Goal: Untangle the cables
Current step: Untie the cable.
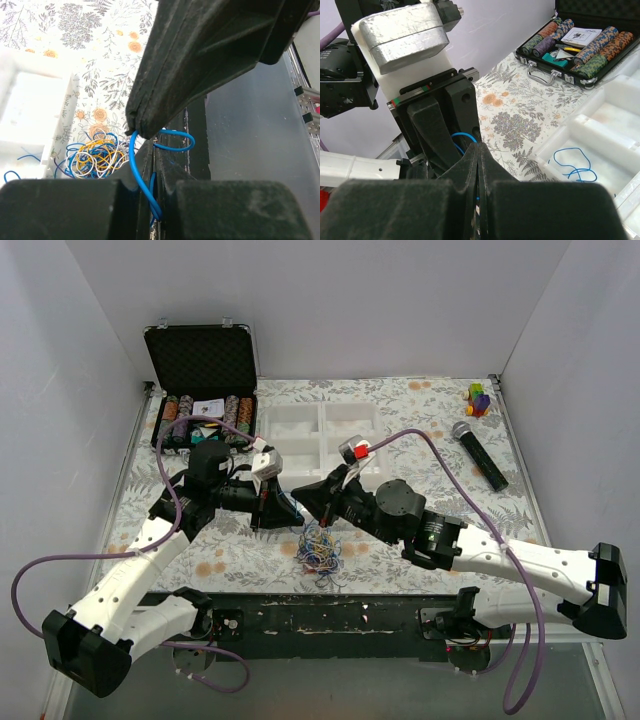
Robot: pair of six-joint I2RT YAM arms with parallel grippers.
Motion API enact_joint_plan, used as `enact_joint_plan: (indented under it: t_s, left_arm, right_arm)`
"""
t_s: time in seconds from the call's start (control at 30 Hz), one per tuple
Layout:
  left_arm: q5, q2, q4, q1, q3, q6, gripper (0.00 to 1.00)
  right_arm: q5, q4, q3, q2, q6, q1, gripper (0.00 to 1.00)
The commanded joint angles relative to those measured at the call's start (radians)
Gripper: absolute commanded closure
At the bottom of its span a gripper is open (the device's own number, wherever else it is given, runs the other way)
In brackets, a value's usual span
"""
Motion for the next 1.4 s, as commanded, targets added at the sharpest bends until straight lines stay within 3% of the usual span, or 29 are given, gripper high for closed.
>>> enact_joint_plan:
  t_s: [0.0,0.03,0.1,0.17,0.2,0.5,0.63,0.7,0.8,0.97,1.37]
  left_arm:
    - [0.052,-0.013,0.050,-0.004,0.028,-0.045,1.00]
    - [0.054,-0.015,0.050,-0.004,0.031,-0.053,1.00]
    - [0.052,-0.013,0.061,-0.003,0.045,-0.076,1.00]
    - [0.043,-0.013,0.072,-0.003,0.076,-0.094,1.00]
    - [0.036,-0.010,0.073,-0.001,0.093,-0.099,1.00]
    - [0.031,0.002,0.021,0.000,0.196,-0.067,1.00]
    - [0.016,0.005,-0.014,0.002,0.245,-0.032,1.00]
    - [-0.018,0.011,-0.030,0.002,0.284,-0.009,1.00]
    - [-0.183,0.019,-0.019,0.000,0.317,0.017,1.00]
    - [-0.492,0.037,0.070,0.000,0.263,0.048,1.00]
    - [-0.589,0.133,0.174,0.000,0.065,0.142,1.00]
  right_arm:
    - [0.006,0.047,0.001,0.008,0.007,0.006,0.99]
    - [0.007,0.041,0.002,0.008,0.005,0.006,0.99]
    - [0.033,0.019,0.008,0.004,0.004,0.006,0.76]
    - [0.062,-0.008,0.001,-0.010,0.005,0.006,0.20]
    - [0.076,-0.022,-0.010,-0.022,0.007,0.006,0.13]
    - [0.128,-0.079,-0.294,-0.231,0.079,0.006,0.09]
    - [0.136,-0.100,-0.372,-0.225,0.140,0.006,0.08]
    - [0.136,-0.107,-0.392,-0.222,0.157,0.006,0.08]
    - [0.142,-0.107,-0.421,-0.242,0.166,0.006,0.08]
    - [0.173,-0.108,-0.443,-0.317,0.165,0.006,0.07]
    - [0.240,-0.197,-0.446,-0.429,0.185,0.006,0.07]
